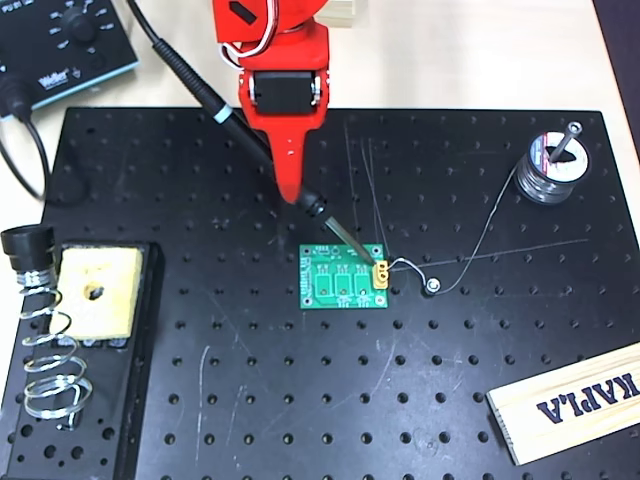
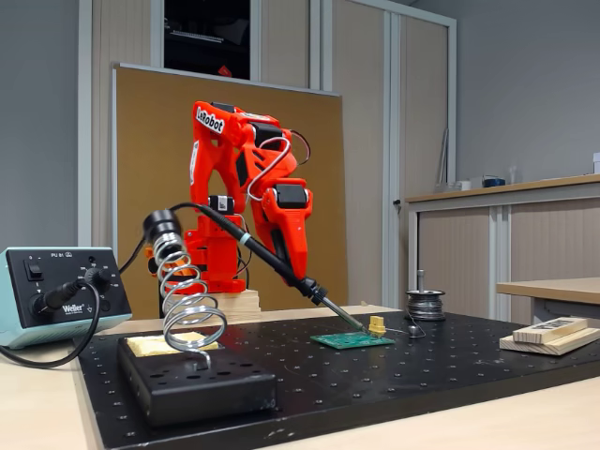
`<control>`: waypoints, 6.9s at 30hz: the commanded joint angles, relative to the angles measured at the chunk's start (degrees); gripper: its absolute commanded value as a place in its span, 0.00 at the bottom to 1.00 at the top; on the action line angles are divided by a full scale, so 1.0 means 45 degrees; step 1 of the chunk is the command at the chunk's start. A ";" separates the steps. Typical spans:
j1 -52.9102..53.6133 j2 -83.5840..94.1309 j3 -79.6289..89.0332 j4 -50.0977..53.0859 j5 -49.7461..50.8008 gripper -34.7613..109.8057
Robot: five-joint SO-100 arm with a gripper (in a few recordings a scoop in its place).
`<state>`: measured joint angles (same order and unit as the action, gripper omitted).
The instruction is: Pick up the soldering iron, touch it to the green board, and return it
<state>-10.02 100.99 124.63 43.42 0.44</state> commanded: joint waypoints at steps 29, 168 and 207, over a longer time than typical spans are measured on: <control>-0.0020 -0.0293 -0.1074 0.0176 -0.0547 0.24; -0.0020 -0.2285 -0.2754 0.0313 -0.0547 0.24; 0.0156 -0.2207 -0.2578 0.0254 -0.0723 0.24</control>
<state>-9.05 88.86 112.68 43.77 -1.58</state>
